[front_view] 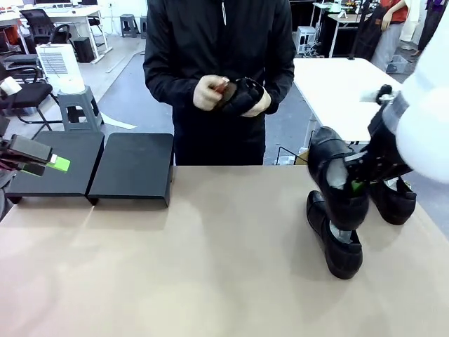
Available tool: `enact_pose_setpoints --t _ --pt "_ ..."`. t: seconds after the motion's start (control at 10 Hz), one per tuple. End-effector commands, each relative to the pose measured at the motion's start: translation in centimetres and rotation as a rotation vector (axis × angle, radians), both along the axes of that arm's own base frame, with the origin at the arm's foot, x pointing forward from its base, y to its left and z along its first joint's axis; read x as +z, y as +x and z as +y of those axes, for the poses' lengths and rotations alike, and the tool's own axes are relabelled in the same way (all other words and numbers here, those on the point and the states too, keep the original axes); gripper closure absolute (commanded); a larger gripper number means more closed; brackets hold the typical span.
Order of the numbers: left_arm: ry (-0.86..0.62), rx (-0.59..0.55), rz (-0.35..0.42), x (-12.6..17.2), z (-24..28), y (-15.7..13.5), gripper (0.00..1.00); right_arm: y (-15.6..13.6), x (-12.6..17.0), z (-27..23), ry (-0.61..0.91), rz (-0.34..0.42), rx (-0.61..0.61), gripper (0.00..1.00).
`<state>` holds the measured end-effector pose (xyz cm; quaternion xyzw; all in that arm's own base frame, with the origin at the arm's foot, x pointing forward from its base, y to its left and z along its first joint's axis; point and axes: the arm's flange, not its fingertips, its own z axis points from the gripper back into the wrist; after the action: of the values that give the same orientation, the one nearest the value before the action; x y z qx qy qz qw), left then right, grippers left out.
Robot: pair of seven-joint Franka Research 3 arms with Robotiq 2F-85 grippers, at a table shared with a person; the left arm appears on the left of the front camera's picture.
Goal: Organize the shoes by placing them on the stand.
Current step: Pick up one Shoe and place it in the middle of the table.
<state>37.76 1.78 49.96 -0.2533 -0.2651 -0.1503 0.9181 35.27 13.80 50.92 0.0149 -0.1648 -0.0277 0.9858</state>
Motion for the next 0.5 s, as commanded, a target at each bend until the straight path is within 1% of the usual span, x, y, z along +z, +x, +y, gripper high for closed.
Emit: enact_pose_setpoints --t 0.0,0.1,0.2,0.3,0.4 --pt "-0.02 -0.018 -0.012 -0.1 0.1 0.0 0.0 -4.7 1.2 6.2 0.03 -0.047 0.047 1.0" --pt "-0.02 -0.018 -0.012 -0.1 0.1 0.0 0.0 -6.1 0.7 8.4 0.048 -0.026 0.072 1.0" --pt "-0.02 -0.018 -0.012 -0.1 0.1 0.0 0.0 -6.8 -0.5 10.3 0.056 0.008 0.079 1.0" --pt "-0.02 -0.018 -0.012 -0.1 0.1 0.0 0.0 -6.9 -2.5 12.0 0.085 0.071 0.074 1.0" --pt "-0.02 -0.018 -0.012 -0.1 0.1 0.0 0.0 -7.2 -4.4 13.5 0.117 0.118 0.073 1.0"
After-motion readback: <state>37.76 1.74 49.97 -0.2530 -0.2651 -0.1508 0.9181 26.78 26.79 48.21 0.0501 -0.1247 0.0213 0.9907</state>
